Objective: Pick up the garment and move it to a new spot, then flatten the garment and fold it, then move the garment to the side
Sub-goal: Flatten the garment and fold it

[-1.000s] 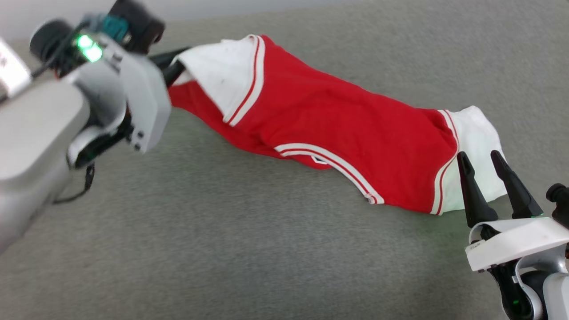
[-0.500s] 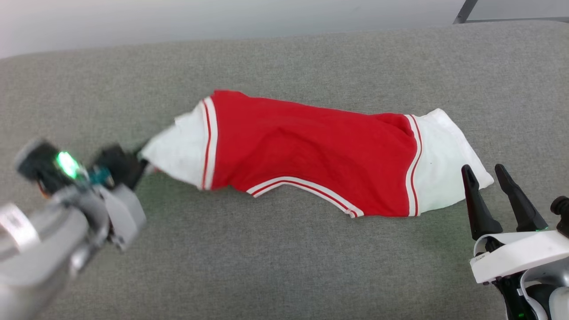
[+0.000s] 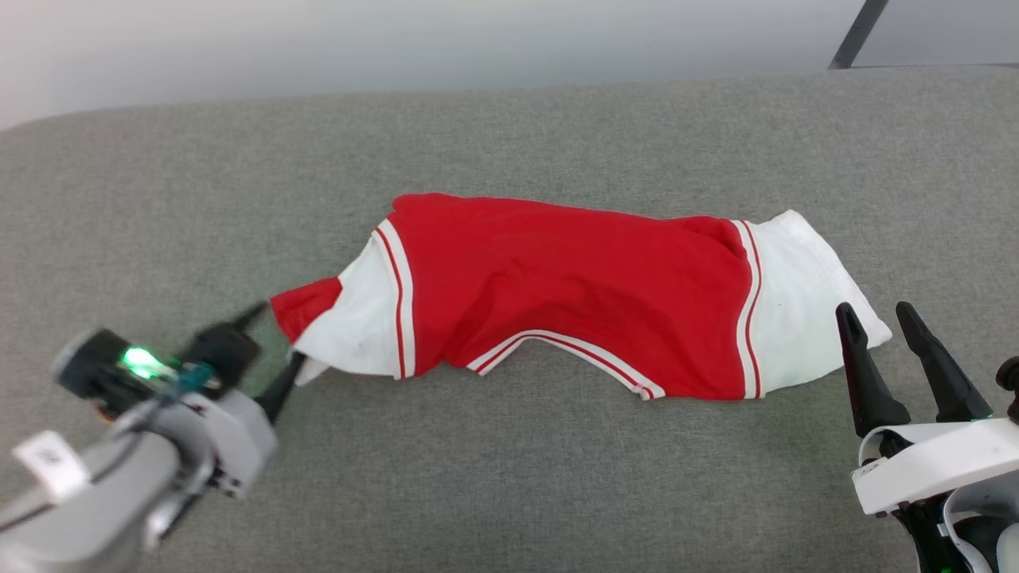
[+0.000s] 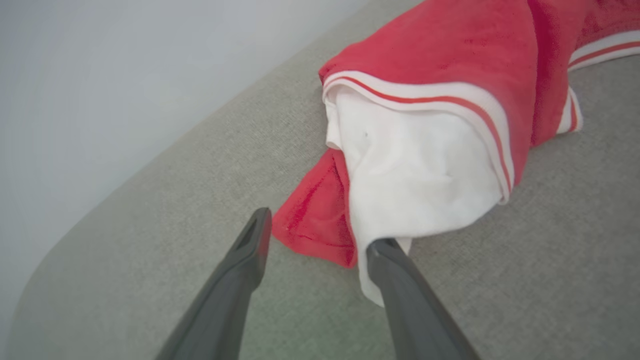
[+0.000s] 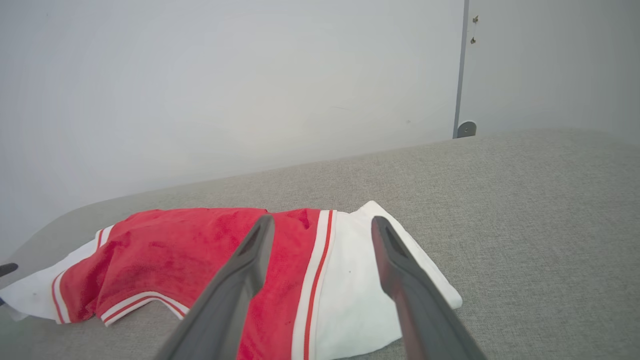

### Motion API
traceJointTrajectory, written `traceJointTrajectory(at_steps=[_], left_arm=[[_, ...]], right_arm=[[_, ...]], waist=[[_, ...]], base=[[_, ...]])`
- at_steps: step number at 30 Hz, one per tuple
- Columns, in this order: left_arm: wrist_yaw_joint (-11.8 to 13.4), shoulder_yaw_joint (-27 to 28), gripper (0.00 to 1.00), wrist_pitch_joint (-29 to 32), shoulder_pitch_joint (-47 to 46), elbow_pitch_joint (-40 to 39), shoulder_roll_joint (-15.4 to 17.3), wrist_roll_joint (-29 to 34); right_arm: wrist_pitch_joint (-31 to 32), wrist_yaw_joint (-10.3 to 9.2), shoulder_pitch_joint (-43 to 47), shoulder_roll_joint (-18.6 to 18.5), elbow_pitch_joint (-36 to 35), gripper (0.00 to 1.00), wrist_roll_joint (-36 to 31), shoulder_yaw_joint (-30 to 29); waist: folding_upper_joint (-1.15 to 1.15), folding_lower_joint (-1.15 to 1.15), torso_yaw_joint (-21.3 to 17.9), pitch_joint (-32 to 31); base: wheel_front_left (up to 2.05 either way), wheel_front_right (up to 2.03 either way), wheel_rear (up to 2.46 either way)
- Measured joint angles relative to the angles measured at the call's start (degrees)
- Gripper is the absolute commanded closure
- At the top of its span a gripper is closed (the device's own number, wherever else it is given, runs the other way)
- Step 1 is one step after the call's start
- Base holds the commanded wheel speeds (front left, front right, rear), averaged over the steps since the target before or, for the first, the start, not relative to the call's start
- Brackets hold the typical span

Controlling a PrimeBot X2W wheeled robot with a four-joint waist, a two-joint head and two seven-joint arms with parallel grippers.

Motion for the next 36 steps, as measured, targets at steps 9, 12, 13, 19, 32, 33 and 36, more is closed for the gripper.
traceJointTrajectory(at_steps=[9, 12, 13, 19, 32, 33, 36], left_arm=[[-6.45, 5.14, 0.0, 5.03, -5.33, -7.14, 10.72, -5.17], [-10.66, 6.49, 0.0, 10.37, -7.9, -8.32, 10.91, -11.07], [-11.41, 7.36, 0.0, 12.14, -8.82, -8.27, 10.44, -14.06], [-13.43, 6.25, 0.0, 30.72, -11.56, -5.52, 5.9, -30.7], [-13.45, 3.88, 0.0, 55.53, -16.56, -1.7, 5.53, -44.58], [-13.46, 4.0, 0.22, 55.21, -16.55, -1.96, 5.47, -44.63], [-13.46, 4.23, 0.91, 54.53, -16.52, -2.4, 5.45, -44.84]], right_arm=[[0.04, 0.0, 0.9, 0.21, -0.24, 0.0, -0.05, 0.22], [-0.02, 0.0, 0.85, 0.27, 0.05, 0.0, 0.01, 0.78], [-0.07, 0.0, 0.77, 0.29, 0.07, 0.0, 0.02, 1.0], [-0.35, 0.0, -0.66, 0.23, 0.21, 0.0, 0.3, 2.05], [-2.14, 0.0, -1.65, 0.69, 1.32, 0.0, 0.45, 2.13], [-2.29, 0.0, -1.65, 0.76, 1.41, 0.0, 0.44, 2.13], [-2.3, 0.0, -1.76, 0.86, 1.72, 0.0, 0.43, 2.03]], waist=[[0.0, 0.0, 0.64, -0.63], [0.0, 0.0, 0.4, -0.41], [0.0, 0.0, 0.28, -0.29], [0.0, 0.0, -0.8, 0.97], [0.0, 0.0, -3.88, 4.3], [0.0, 0.0, -3.9, 4.45], [0.0, 0.0, -3.68, 4.68]], base=[[0.0, 0.0, 0.0], [0.0, 0.0, 0.0], [0.0, 0.0, 0.0], [0.0, 0.0, 0.0], [0.0, 0.0, 0.0], [0.0, 0.0, 0.0], [0.0, 0.0, 0.0]])
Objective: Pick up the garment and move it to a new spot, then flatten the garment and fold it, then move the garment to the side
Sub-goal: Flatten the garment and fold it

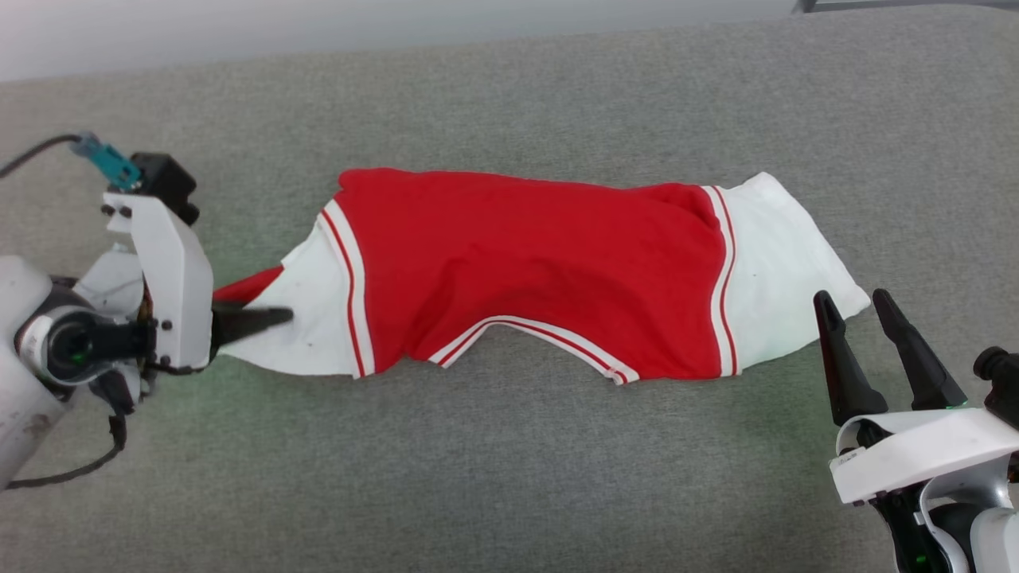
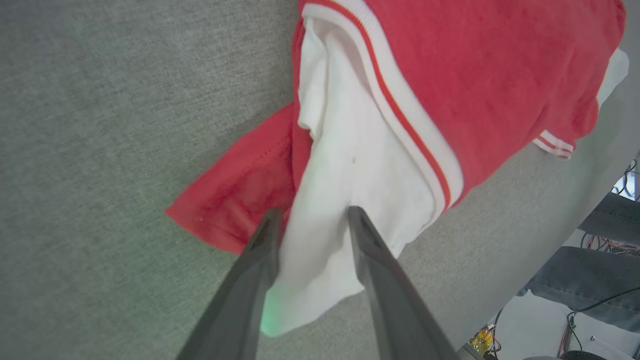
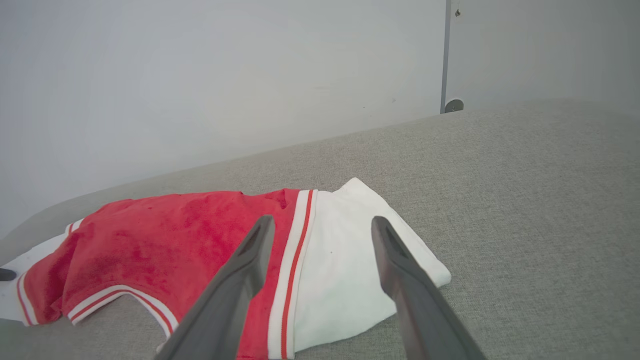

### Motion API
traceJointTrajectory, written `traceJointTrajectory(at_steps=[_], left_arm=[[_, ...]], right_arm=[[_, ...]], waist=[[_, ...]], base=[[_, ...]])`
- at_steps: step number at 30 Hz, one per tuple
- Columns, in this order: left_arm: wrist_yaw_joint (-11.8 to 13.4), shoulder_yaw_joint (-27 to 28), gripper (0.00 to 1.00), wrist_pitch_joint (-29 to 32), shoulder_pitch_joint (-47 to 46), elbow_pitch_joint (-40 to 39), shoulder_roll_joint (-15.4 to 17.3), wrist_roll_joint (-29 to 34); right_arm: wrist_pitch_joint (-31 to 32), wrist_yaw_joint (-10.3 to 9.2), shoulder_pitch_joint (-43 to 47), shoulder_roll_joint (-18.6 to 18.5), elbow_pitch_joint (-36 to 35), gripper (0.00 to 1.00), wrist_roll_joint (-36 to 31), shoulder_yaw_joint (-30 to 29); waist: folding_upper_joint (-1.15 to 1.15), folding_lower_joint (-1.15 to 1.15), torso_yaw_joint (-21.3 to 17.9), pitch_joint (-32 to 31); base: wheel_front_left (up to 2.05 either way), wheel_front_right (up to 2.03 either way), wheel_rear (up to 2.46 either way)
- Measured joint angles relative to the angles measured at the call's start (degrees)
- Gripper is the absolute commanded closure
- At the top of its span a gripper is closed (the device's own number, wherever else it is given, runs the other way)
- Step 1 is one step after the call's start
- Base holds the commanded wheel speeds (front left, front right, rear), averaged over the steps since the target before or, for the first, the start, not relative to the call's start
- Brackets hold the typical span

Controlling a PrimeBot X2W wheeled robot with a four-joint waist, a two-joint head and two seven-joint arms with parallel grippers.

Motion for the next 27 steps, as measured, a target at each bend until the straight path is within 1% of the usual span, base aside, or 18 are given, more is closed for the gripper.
traceJointTrajectory(at_steps=[1, 5, 9, 15, 18, 20, 22, 24, 27], left_arm=[[0.0, 0.37, 1.0, -0.66, 0.02, -0.07, -0.13, -0.41], [0.01, 0.87, 1.0, -2.34, -0.03, -1.75, 0.3, -0.05], [0.01, 3.1, 1.0, -7.33, -0.19, -5.99, 1.7, 0.35], [-0.01, 6.12, 1.0, -16.85, -0.31, -12.4, 6.32, 4.26], [0.03, 6.06, 1.0, -18.84, -0.22, -12.22, 9.07, 6.97], [0.94, 5.32, 1.0, -19.5, 0.27, -10.67, 10.0, 8.9], [1.86, 4.52, 1.0, -19.97, 1.61, -8.29, 9.9, 9.8], [1.87, 4.01, 1.0, -20.26, 3.48, -5.13, 8.4, 8.4], [1.81, 2.57, 1.0, -21.18, 5.81, -0.11, 6.2, 8.58]], right_arm=[[0.0, 0.0, -0.19, 0.04, -0.01, 0.0, -0.03, -0.01], [0.02, 0.0, -0.82, 0.01, 0.04, 0.0, -0.24, -0.04], [0.04, 0.0, -0.76, 0.0, 0.26, 0.0, -0.33, -0.36], [0.55, 0.0, -0.43, -0.07, 0.22, 0.0, -0.33, -0.58], [0.8, 0.0, -0.41, -0.12, 0.04, 0.0, -0.33, -0.56], [0.9, 0.0, -0.41, -0.14, -0.01, 0.0, -0.33, -0.57], [1.03, 0.0, -0.42, -0.15, -0.01, 0.0, -0.33, -0.45], [1.03, 0.0, -0.42, -0.14, 0.07, 0.0, -0.32, -0.2], [1.07, 0.0, -0.46, -0.2, 0.1, 0.0, -0.11, 0.26]], waist=[[0.0, 0.0, 0.14, 0.03], [0.0, 0.0, 0.93, -0.12], [0.0, 0.0, 1.98, -0.74], [0.0, 0.0, 3.82, -1.78], [0.0, 0.0, 4.52, -2.24], [0.0, 0.0, 4.85, -2.46], [0.0, 0.0, 5.01, -2.55], [0.0, 0.0, 4.99, -2.57], [0.0, 0.0, 4.62, -2.54]], base=[[0.0, 0.0, 0.0], [0.0, 0.0, 0.0], [0.0, 0.0, 0.0], [0.0, 0.0, 0.0], [0.0, 0.0, 0.0], [0.0, 0.0, 0.0], [0.0, 0.0, 0.0], [0.0, 0.0, 0.0], [0.0, 0.0, 0.0]])
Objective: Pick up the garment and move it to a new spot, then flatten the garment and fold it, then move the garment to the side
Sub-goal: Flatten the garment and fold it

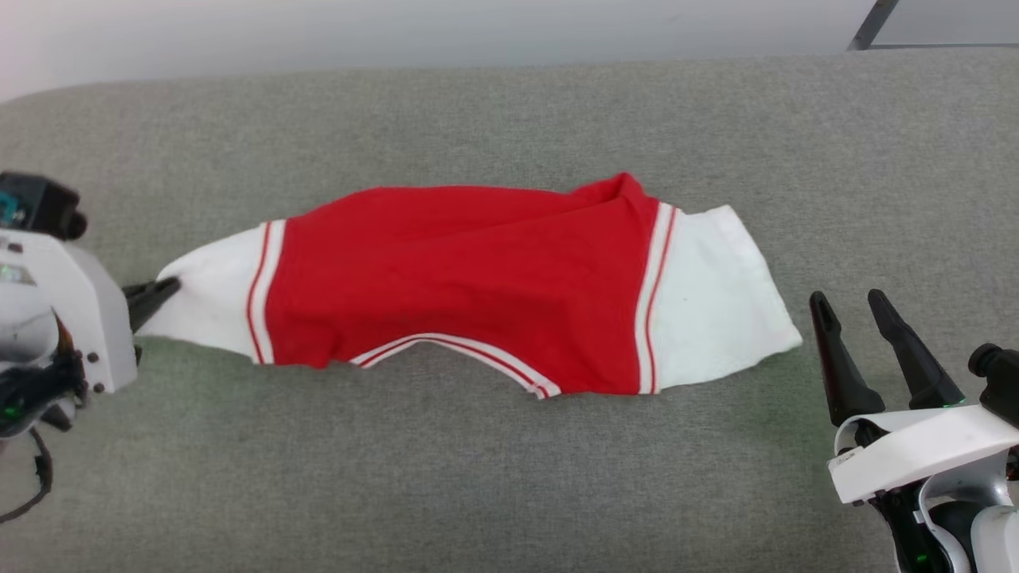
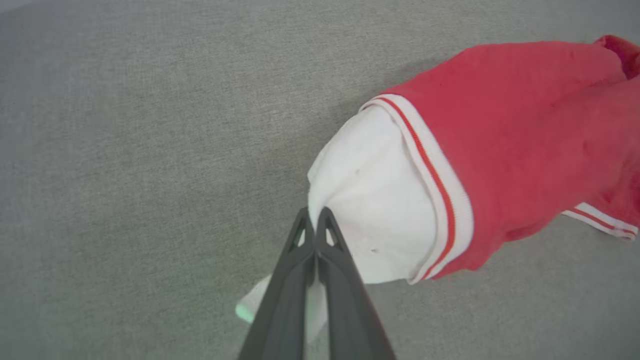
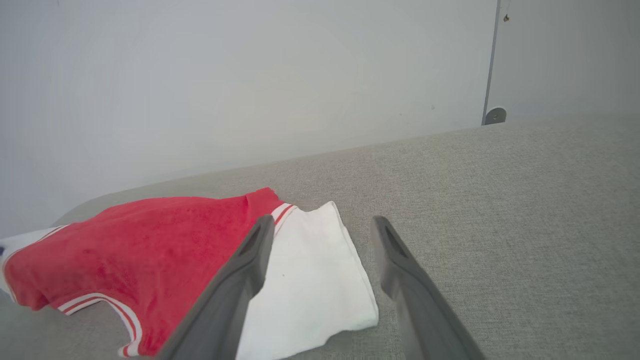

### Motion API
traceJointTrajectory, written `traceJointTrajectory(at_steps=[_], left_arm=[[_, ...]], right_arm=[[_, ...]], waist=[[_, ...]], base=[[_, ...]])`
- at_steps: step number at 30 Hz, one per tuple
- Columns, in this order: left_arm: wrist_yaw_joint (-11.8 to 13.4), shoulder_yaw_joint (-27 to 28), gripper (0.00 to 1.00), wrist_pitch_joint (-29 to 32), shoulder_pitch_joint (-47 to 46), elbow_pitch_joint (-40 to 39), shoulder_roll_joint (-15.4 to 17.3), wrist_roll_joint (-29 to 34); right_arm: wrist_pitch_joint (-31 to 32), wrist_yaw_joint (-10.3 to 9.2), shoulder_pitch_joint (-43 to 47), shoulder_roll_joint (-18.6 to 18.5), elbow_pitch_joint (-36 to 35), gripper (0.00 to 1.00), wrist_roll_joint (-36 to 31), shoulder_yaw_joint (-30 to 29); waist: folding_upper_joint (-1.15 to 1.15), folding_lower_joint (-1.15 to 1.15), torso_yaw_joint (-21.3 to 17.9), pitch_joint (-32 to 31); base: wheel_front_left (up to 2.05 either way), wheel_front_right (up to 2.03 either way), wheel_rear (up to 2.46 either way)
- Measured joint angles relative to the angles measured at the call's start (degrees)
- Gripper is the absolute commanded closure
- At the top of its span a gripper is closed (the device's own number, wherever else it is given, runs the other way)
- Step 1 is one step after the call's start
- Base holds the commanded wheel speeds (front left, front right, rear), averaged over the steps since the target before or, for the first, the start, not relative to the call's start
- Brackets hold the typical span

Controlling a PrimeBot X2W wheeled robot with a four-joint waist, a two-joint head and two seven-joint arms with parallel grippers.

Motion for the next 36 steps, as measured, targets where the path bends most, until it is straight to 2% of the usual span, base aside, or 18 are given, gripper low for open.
traceJointTrajectory(at_steps=[5, 6, 7, 8, 9, 13, 17, 20, 22, 24, 26, 29, 32, 36], left_arm=[[-0.62, -0.86, 1.0, -1.49, 2.04, 7.86, -3.85, -0.7], [-0.9, -1.01, 0.8, -1.71, 2.47, 9.18, -4.68, -0.75], [-1.01, -1.18, 0.55, -2.15, 2.81, 10.4, -5.41, -0.81], [-1.2, -1.32, 0.13, -2.54, 2.99, 11.43, -5.95, -0.78], [-1.32, -1.49, 0.0, -3.0, 3.05, 12.48, -6.43, -0.62], [-1.56, -1.58, 0.0, -7.36, 3.02, 15.48, -7.24, 1.21], [-1.57, 0.12, 0.0, -16.9, 3.11, 15.72, -7.65, 2.77], [-1.37, 1.18, 0.0, -25.04, 4.85, 13.93, -8.61, 4.14], [0.1, 1.82, 0.0, -30.48, 6.69, 12.02, -9.53, 5.45], [3.05, 3.07, 0.0, -32.78, 8.64, 9.29, -10.34, 8.13], [6.82, 7.8, 0.0, -33.12, 10.87, 5.05, -11.52, 11.51], [12.66, 19.51, 0.0, -33.37, 16.36, -4.44, -14.83, 21.78], [15.82, 27.61, 0.0, -33.29, 27.07, -11.92, -19.64, 32.78], [15.91, 36.29, 0.0, -33.35, 35.61, -19.23, -26.36, 43.78]], right_arm=[[1.49, 0.0, 0.08, -1.69, -0.04, 0.0, -0.73, 0.82], [1.9, 0.0, 0.12, -2.36, -0.09, 0.0, -0.98, 1.54], [2.34, 0.0, 0.13, -2.96, -0.16, 0.0, -1.27, 2.19], [2.81, 0.0, 0.12, -3.68, -0.2, 0.0, -1.65, 2.94], [3.46, 0.0, 0.12, -4.71, -0.22, 0.0, -2.36, 3.94], [6.11, 0.0, -0.49, -9.43, -0.37, 0.0, -4.64, 8.86], [10.68, 0.01, -1.92, -15.66, -0.49, 0.0, -5.06, 15.05], [14.94, 0.0, -2.95, -19.83, -0.01, 0.0, -3.18, 16.78], [18.11, 0.0, -4.12, -22.91, 0.77, 0.0, -2.37, 17.04], [21.09, 0.0, -5.68, -24.7, 1.87, 0.0, -0.13, 16.78], [24.71, 0.01, -7.86, -26.28, 3.3, 0.0, 0.89, 16.61], [30.43, 0.01, -11.2, -26.35, 6.51, 0.0, 4.23, 14.68], [36.68, 0.01, -14.29, -25.87, 10.4, 0.0, 6.73, 13.15], [42.84, 0.01, -18.03, -25.93, 14.91, 0.0, 8.08, 11.95]], waist=[[0.0, 0.0, -0.9, 0.08], [0.0, 0.0, -1.04, 0.1], [0.0, 0.0, -1.17, 0.13], [0.0, 0.0, -1.28, 0.15], [0.0, 0.0, -1.37, 0.15], [0.0, 0.0, -1.45, -0.01], [0.0, 0.0, -0.96, -0.51], [0.0, 0.0, 0.18, -0.97], [0.0, 0.0, 1.18, -1.27], [0.0, 0.0, 2.31, -1.54], [0.0, 0.0, 3.52, -1.74], [0.0, 0.0, 5.44, -1.86], [0.0, 0.0, 7.39, -1.73], [0.0, 0.0, 9.88, -1.17]], base=[[0.0, 0.0, 0.0], [0.0, 0.0, 0.0], [0.0, 0.0, 0.0], [0.0, 0.0, 0.0], [0.0, 0.0, 0.0], [0.0, 0.0, 0.0], [0.0, 0.0, 0.0], [0.0, 0.0, 0.0], [0.0, 0.0, 0.0], [0.0, 0.0, 0.0], [0.0, 0.0, 0.0], [0.0, 0.0, 0.0], [0.0, 0.0, 0.0], [0.0, 0.0, 0.0]])
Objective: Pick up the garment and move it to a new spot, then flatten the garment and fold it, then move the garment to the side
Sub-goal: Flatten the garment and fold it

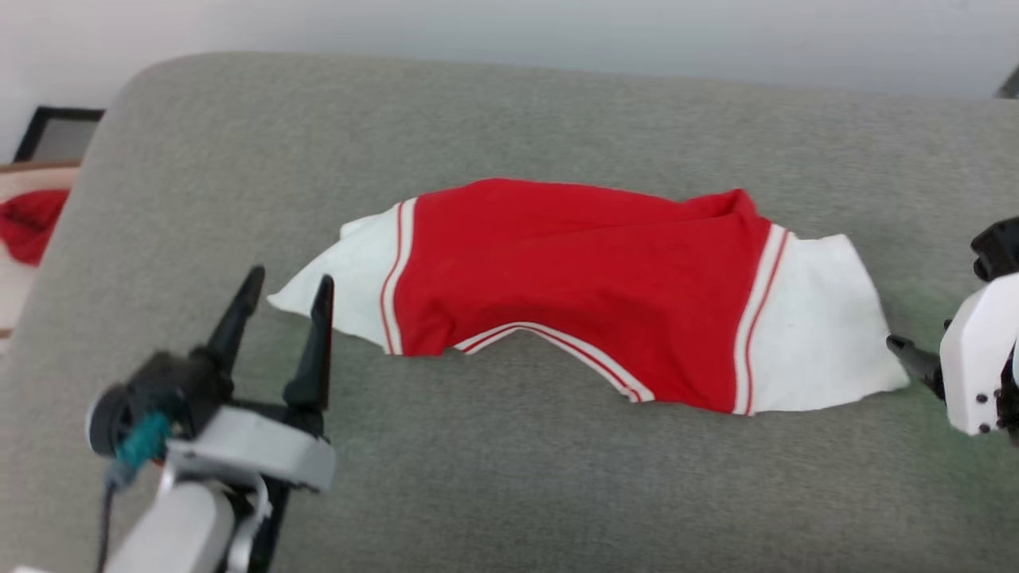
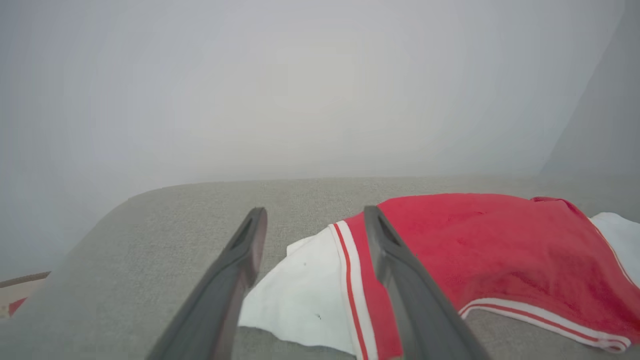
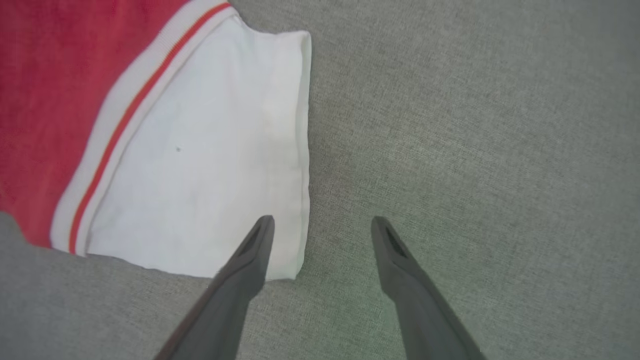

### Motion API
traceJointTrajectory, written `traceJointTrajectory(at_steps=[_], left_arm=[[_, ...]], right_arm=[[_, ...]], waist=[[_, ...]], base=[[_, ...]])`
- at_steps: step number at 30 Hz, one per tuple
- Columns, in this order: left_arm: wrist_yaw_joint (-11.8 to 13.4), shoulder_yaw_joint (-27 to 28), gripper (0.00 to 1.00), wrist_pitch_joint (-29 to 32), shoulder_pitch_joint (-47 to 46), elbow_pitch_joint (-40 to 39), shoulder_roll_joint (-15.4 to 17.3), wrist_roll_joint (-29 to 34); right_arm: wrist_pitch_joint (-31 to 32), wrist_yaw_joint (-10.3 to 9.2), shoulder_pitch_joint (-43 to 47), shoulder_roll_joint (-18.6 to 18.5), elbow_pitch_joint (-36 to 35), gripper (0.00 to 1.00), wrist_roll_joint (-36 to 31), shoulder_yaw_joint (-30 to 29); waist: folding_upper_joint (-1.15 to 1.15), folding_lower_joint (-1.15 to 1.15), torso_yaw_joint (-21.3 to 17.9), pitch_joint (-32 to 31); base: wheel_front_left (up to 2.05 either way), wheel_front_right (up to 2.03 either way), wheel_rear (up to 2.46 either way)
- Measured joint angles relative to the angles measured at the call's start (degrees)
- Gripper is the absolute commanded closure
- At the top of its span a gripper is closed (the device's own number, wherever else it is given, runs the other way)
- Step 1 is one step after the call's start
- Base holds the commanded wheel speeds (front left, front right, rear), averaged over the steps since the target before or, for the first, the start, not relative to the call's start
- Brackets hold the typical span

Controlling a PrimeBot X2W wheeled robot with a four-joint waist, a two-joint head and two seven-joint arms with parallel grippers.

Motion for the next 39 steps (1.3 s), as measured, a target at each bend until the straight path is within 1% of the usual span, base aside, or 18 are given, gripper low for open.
traceJointTrajectory(at_steps=[2, 4, 7, 8, 9, 10, 11, 17, 22, 27, 31, 35, 36, 37, 38, 39], left_arm=[[-0.89, 3.24, 0.0, 0.0, 3.29, -1.6, -2.92, 3.58], [-1.9, 5.76, 0.0, 0.0, 5.61, -2.21, -5.01, 7.2], [-4.23, 9.42, 0.0, 0.0, 7.43, -2.98, -8.48, 10.48], [-4.97, 10.53, 0.0, 0.0, 7.98, -2.94, -9.43, 11.46], [-5.7, 11.43, 0.0, 0.0, 8.45, -2.88, -10.17, 12.32], [-6.44, 12.55, 0.0, 0.0, 8.81, -2.87, -10.99, 13.11], [-7.2, 13.5, 0.0, 0.0, 9.06, -2.91, -11.74, 13.93], [-10.7, 19.18, 0.0, 0.0, 10.49, -2.72, -14.62, 17.35], [-13.1, 22.45, 0.0, 0.0, 11.16, -2.78, -15.97, 19.38], [-14.84, 24.37, 0.0, 0.0, 11.43, -3.0, -16.47, 21.25], [-15.57, 25.19, 0.0, 0.0, 11.59, -3.2, -16.72, 22.26], [-16.5, 24.73, 0.0, 0.0, 11.63, -2.76, -16.49, 22.71], [-16.83, 24.17, 0.0, 0.0, 11.65, -2.21, -16.16, 22.83], [-16.97, 23.62, 0.0, 0.0, 11.65, -1.71, -15.79, 23.02], [-17.11, 23.02, 0.0, 0.0, 11.62, -1.21, -15.34, 23.09], [-17.31, 22.21, 0.0, 0.0, 11.54, -0.59, -14.63, 23.15]], right_arm=[[1.97, 0.0, -1.66, 0.24, 1.71, 0.0, 0.54, -0.12], [4.17, 0.0, -2.79, 0.81, 3.44, 0.0, 1.56, 0.1], [5.57, 0.0, -3.67, 0.85, 5.31, 0.0, 1.85, 0.93], [5.54, 0.0, -4.0, 0.8, 5.64, 0.4, 1.72, 0.96], [5.45, 0.0, -4.4, 0.79, 6.0, 0.64, 1.68, 0.91], [5.02, 0.0, -4.67, 0.89, 6.37, 0.96, 1.69, 0.65], [4.59, 0.0, -4.72, 1.03, 6.75, 1.0, 1.69, 0.18], [1.57, 0.0, -3.52, 1.07, 7.09, 1.0, 2.02, -2.81], [-0.57, 0.0, -0.62, -0.57, 6.25, 1.0, 2.36, -7.77], [-1.04, 0.0, 2.92, -2.41, 5.61, 1.0, 2.1, -13.39], [-2.24, 0.0, 5.36, -3.38, 5.49, 1.0, 0.75, -17.25], [-4.21, 0.0, 5.99, -2.61, 5.69, 1.0, -0.63, -19.16], [-5.15, 0.0, 5.98, -2.13, 5.8, 0.71, -1.08, -19.31], [-5.88, 0.0, 5.97, -1.67, 5.94, 0.13, -1.64, -19.3], [-6.72, 0.0, 5.95, -1.26, 5.95, 0.0, -2.03, -19.25], [-7.9, 0.0, 5.86, -0.81, 5.91, 0.0, -2.33, -19.35]], waist=[[0.0, 0.0, 1.15, 0.42], [0.0, 0.0, 2.16, 0.94], [0.0, 0.0, 3.4, 1.76], [0.0, 0.0, 3.72, 2.05], [0.0, 0.0, 3.99, 2.3], [0.0, 0.0, 4.22, 2.53], [0.0, 0.0, 4.36, 2.73], [0.0, 0.0, 3.18, 2.9], [0.0, 0.0, 1.1, 2.69], [0.0, 0.0, -0.73, 2.75], [0.0, 0.0, -1.68, 3.01], [0.0, 0.0, -2.32, 3.25], [0.0, 0.0, -2.46, 3.26], [0.0, 0.0, -2.57, 3.24], [0.0, 0.0, -2.67, 3.2], [0.0, 0.0, -2.74, 3.12]], base=[[0.0, 0.0, 0.0], [0.0, 0.0, 0.0], [0.0, 0.0, 0.0], [0.0, 0.0, 0.0], [0.0, 0.0, 0.0], [0.0, 0.0, 0.0], [0.0, 0.0, 0.0], [0.0, 0.0, 0.0], [0.0, 0.0, 0.0], [0.0, 0.0, 0.0], [0.0, 0.0, 0.0], [0.0, 0.0, 0.0], [0.0, 0.0, 0.0], [0.0, 0.0, 0.0], [0.0, 0.0, 0.0], [0.0, 0.0, 0.0]])
